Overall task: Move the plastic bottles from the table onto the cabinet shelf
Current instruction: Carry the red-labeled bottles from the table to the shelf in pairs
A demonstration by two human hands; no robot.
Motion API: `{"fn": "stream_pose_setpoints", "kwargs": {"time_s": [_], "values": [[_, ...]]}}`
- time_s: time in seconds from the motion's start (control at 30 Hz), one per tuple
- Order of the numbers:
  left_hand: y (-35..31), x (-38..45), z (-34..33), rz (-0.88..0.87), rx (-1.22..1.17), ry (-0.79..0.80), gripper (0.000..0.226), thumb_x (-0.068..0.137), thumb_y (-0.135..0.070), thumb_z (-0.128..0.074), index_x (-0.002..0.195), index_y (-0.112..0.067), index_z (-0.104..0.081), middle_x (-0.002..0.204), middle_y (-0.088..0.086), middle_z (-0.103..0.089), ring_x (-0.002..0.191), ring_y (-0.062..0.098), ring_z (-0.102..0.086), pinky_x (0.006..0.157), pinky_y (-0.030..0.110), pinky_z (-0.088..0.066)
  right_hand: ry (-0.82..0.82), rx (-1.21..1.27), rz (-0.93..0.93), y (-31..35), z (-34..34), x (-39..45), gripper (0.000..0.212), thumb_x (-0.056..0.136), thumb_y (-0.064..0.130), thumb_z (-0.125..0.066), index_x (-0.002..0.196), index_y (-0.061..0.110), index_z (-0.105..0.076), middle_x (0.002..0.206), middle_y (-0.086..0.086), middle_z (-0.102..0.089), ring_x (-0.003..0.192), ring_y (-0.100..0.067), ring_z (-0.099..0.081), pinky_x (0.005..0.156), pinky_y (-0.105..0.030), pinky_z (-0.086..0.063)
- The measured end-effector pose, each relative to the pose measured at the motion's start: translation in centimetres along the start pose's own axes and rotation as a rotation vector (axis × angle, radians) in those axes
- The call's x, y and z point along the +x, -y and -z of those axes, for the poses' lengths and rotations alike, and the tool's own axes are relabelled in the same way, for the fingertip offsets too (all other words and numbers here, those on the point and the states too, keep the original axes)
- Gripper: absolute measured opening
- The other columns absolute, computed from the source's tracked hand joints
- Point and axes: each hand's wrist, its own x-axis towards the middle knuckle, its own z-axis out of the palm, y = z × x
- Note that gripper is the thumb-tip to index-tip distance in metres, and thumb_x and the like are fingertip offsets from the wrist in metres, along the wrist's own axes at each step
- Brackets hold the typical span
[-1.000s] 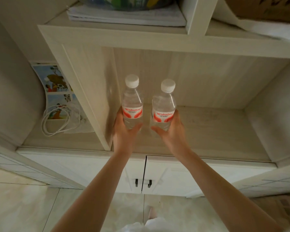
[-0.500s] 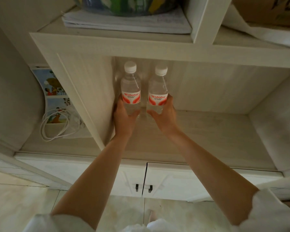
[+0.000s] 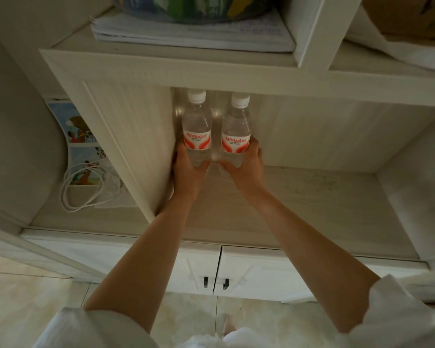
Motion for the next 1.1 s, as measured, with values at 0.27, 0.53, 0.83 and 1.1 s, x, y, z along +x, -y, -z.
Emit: {"fn": "stream_pose_setpoints", "kwargs": {"time_s": [0.27, 0.53, 0.83, 1.1], "values": [[0.4, 0.0, -0.4, 0.026, 0.107, -0.053, 0.072, 0.079, -0.018, -0.079, 0.139, -0.004, -0.044, 0.137, 0.013, -0.057, 0.127, 0.027, -0.053, 0.104, 0.036, -0.045, -0.009, -0.028, -0.053, 0.7, 0.0, 0.5, 0.087, 0.069, 0.028, -0.084, 0.139, 0.011, -0.036, 0.132, -0.007, -0.046, 0.107, -0.009, -0.044, 0.087, -0.023, -0.039], [0.4, -3.5, 1.1, 0.083, 0.118, 0.017, 0.054, 0.087, -0.008, -0.065, 0.138, -0.012, -0.045, 0.134, 0.006, -0.057, 0.125, 0.023, -0.053, 0.102, 0.032, -0.044, -0.007, -0.134, -0.085, 0.5, 0.9, -2.5, 0.071, 0.087, 0.025, -0.066, 0.145, 0.005, -0.030, 0.144, -0.012, -0.042, 0.128, -0.026, -0.047, 0.093, -0.024, -0.037], [-0.5, -11.0, 5.3, 0.004, 0.091, 0.101, 0.032, 0.093, -0.013, -0.058, 0.124, -0.017, -0.057, 0.106, -0.011, -0.067, 0.103, 0.009, -0.064, 0.088, 0.024, -0.052, -0.043, -0.136, -0.060, 2.5, 1.9, -12.4, 0.048, 0.092, 0.021, -0.060, 0.136, 0.010, -0.044, 0.123, -0.005, -0.059, 0.110, -0.018, -0.058, 0.086, -0.025, -0.044], [2.4, -18.9, 12.0, -0.067, 0.151, 0.110, 0.022, 0.092, -0.007, -0.056, 0.106, -0.021, -0.064, 0.085, -0.018, -0.069, 0.085, -0.007, -0.063, 0.074, 0.007, -0.046, 0.079, -0.117, -0.035, 4.0, 1.8, -22.6, 0.040, 0.095, 0.016, -0.056, 0.133, 0.009, -0.049, 0.120, -0.005, -0.062, 0.113, -0.015, -0.058, 0.099, -0.037, -0.047]]}}
